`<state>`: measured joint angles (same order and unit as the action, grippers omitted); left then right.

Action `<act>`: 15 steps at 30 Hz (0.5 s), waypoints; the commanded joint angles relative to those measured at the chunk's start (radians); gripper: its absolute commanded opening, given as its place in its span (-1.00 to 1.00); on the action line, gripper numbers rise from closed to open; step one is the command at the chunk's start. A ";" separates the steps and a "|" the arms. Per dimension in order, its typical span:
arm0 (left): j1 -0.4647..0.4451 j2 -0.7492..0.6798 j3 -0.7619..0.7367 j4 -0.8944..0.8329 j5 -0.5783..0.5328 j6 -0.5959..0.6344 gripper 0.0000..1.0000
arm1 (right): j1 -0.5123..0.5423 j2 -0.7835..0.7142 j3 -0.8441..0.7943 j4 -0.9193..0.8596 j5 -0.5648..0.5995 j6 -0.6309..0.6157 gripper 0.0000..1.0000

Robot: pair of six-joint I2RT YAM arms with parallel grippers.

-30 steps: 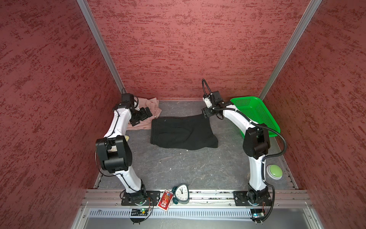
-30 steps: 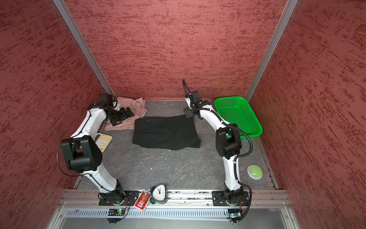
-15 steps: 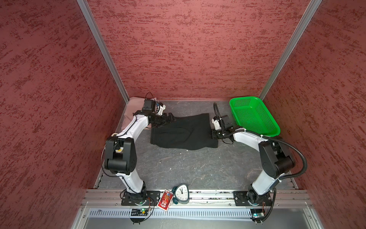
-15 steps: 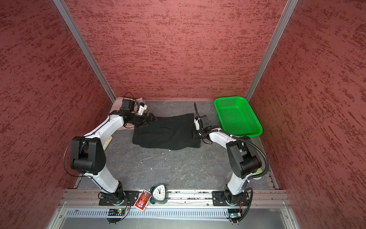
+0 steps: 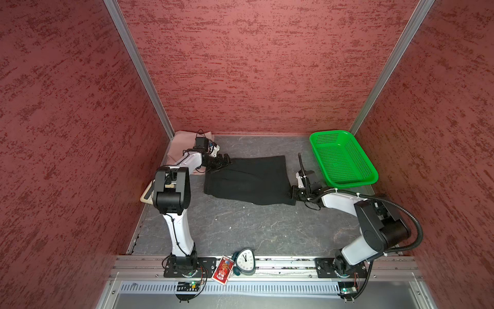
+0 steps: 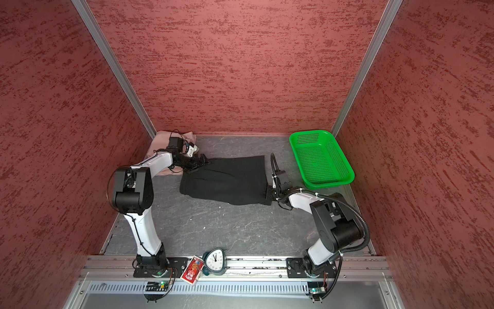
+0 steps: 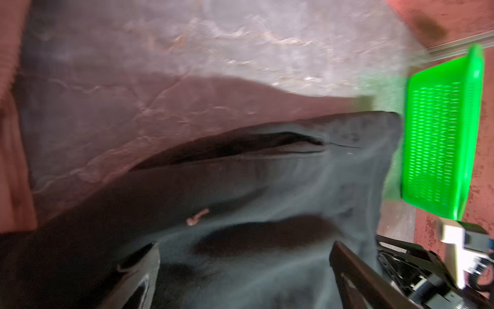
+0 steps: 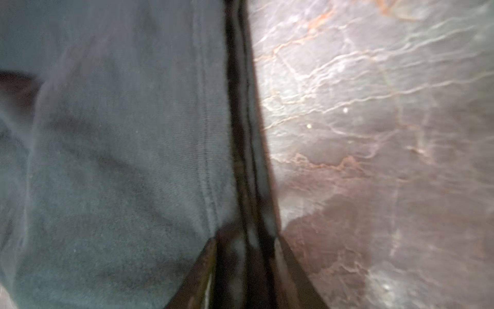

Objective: Fold and stack the shorts

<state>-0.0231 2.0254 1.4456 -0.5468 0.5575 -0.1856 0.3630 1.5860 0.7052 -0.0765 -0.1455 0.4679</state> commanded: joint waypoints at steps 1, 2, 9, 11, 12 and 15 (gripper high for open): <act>-0.013 0.005 0.023 -0.050 0.014 0.018 0.99 | -0.019 -0.044 0.033 -0.100 0.115 -0.027 -0.02; -0.017 -0.019 0.018 -0.053 0.030 0.018 0.99 | -0.019 -0.082 0.048 -0.113 0.115 -0.058 0.05; -0.053 -0.208 0.043 -0.075 0.071 0.013 0.99 | -0.019 -0.125 0.187 0.026 -0.021 -0.098 0.30; -0.055 -0.237 0.030 -0.050 0.082 0.006 0.99 | -0.018 -0.055 0.234 0.121 -0.074 -0.067 0.30; -0.055 -0.246 0.023 -0.036 0.083 0.005 0.99 | -0.016 -0.017 0.262 0.169 -0.092 -0.044 0.28; -0.052 -0.245 -0.008 -0.007 0.051 0.003 0.99 | -0.016 0.106 0.371 0.253 -0.149 -0.022 0.28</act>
<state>-0.0807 1.7638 1.4624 -0.5766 0.6197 -0.1860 0.3489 1.6024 1.0115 0.0513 -0.2096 0.4129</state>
